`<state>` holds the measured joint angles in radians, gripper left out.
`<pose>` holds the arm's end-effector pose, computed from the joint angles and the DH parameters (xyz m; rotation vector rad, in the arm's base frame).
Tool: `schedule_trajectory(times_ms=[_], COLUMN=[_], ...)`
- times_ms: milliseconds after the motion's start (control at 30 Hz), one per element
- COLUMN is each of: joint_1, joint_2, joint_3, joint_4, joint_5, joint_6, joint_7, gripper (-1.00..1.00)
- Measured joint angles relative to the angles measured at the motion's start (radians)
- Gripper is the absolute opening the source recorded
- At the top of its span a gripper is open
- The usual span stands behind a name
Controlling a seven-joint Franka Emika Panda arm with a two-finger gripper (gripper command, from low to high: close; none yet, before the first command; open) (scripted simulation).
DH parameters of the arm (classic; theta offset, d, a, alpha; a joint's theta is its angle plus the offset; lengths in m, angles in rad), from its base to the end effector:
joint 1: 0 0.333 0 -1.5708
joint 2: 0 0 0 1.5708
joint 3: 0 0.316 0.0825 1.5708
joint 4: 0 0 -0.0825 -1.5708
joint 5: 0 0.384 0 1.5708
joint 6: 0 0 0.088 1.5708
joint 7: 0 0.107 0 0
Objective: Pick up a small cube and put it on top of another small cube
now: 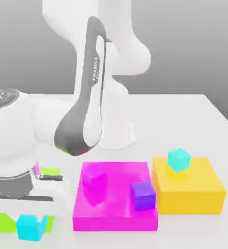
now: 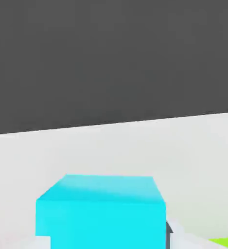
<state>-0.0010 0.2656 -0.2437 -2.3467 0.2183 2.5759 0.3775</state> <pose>0.4954 -0.1305 0.2204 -2.8475 1.2051 0.0408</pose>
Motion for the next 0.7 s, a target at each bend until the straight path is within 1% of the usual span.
schedule_trajectory(times_ms=[133,233,267,400,467,567,600,700], joint_1=[0.075,0.157,0.185,0.226,0.237,0.243,0.245,0.246], joint_2=[-0.139,-0.246,-0.246,-0.425,-0.413,-0.322,-0.296,-0.296], joint_3=[0.056,0.098,0.1,0.168,0.18,0.183,0.182,0.182], joint_4=[-0.101,-0.178,-0.178,-0.305,-0.333,-0.353,-0.357,-0.357], joint_5=[-0.048,-0.098,-0.097,-0.206,-0.224,-0.222,-0.22,-0.22], joint_6=[-0.032,-0.054,-0.054,-0.088,-0.045,0.067,0.097,0.097], joint_7=[0.05,0.098,0.096,0.193,0.209,0.209,0.208,0.208], gripper=[-1.0,-1.0,-1.0,-1.0,-1.0,-1.0,1.0,1.0])
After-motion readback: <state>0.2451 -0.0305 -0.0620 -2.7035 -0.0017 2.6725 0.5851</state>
